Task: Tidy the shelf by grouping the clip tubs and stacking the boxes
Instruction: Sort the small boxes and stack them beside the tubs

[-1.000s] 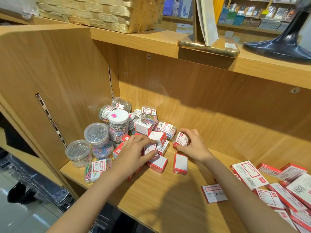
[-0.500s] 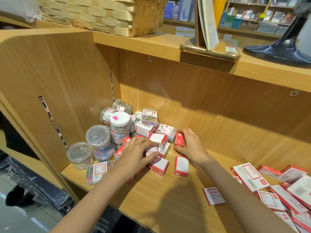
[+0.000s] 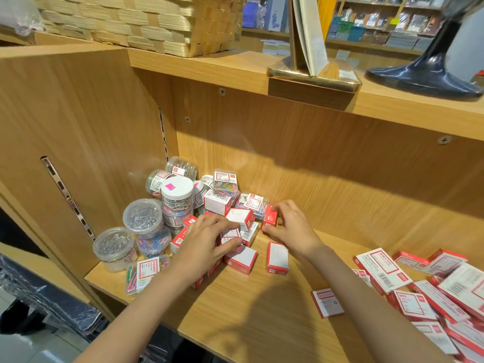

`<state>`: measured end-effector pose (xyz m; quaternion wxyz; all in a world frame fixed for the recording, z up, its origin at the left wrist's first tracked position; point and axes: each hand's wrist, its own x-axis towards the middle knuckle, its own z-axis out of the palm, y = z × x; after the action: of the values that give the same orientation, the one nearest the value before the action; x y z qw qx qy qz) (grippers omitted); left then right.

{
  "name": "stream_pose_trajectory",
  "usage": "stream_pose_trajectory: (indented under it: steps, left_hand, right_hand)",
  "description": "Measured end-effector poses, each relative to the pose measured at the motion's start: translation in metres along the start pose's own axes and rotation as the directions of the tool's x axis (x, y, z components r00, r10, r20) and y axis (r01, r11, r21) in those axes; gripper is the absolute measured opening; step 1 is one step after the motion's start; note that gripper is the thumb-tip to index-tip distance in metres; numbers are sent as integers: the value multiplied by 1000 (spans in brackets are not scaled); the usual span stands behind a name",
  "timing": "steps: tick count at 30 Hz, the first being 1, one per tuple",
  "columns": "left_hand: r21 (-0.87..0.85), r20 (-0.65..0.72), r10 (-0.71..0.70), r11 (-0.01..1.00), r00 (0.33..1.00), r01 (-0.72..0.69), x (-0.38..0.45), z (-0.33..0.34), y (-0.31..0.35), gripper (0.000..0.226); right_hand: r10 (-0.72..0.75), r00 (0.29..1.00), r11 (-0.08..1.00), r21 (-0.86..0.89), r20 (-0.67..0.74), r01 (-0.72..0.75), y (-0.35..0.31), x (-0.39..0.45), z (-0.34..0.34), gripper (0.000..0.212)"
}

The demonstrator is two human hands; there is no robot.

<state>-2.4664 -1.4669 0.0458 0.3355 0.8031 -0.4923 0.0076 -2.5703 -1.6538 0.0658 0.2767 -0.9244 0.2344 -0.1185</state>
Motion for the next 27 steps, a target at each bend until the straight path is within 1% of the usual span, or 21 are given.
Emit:
stream_pose_trajectory:
  steps: [4, 5, 8, 9, 10, 11, 12, 14, 16, 18, 20, 22, 24, 27]
  left_hand:
    - [0, 1, 1, 1000, 1000, -1, 1, -1, 1, 85]
    - [-1, 2, -1, 1000, 1000, 1, 0, -1, 1, 84]
    - [-2, 2, -14, 1000, 1000, 14, 0, -2, 2, 70]
    - [-1, -1, -13, 1000, 1000, 13, 0, -1, 1, 69]
    - [-1, -4, -9, 1000, 1000, 9, 0, -1, 2, 70]
    - [-1, -5, -8, 1000, 1000, 8, 0, 0, 2, 71]
    - [0, -3, -9, 1000, 1000, 9, 0, -1, 2, 71]
    - [-4, 0, -8, 1000, 1000, 8, 0, -1, 1, 74]
    - [-12, -5, 0, 1000, 1000, 0, 0, -1, 1, 79]
    - [-5, -7, -1, 1000, 1000, 1, 0, 0, 1, 72]
    - [-1, -10, -4, 1000, 1000, 4, 0, 0, 2, 66]
    - [-2, -12, -4, 1000, 1000, 4, 0, 0, 1, 68]
    - [-4, -12, -5, 1000, 1000, 5, -1, 0, 2, 69]
    - [-7, -14, -3, 1000, 1000, 3, -1, 0, 2, 68]
  right_hand:
    - [57, 997, 998, 11, -59, -56, -4, 4, 11, 35]
    - [68, 995, 998, -11, -71, -69, -1, 4, 11, 35]
    - [46, 993, 981, -184, -112, -66, 4, 4, 8, 38]
    - [44, 992, 979, -193, -115, -66, 7, 5, 7, 40]
    - [52, 992, 985, -161, -112, -70, 10, 4, 6, 42]
    - [75, 992, 993, -85, -106, -84, 11, 3, 5, 44]
    - [102, 991, 995, 15, -90, -101, 13, 2, 5, 46]
    - [109, 992, 976, 195, -61, -96, 16, -1, 6, 54]
    - [106, 993, 952, 293, -42, -89, 20, -4, 6, 60]
    - [111, 994, 939, 327, -10, -102, 23, -7, 1, 63]
    - [104, 993, 965, 236, 48, -113, 28, -9, -3, 61]
    - [114, 989, 987, 98, 99, -123, 30, -11, -4, 59]
    - [128, 988, 990, 46, 83, -132, 29, -12, -4, 54]
    - [126, 992, 992, 2, 15, -126, 23, -13, -6, 46]
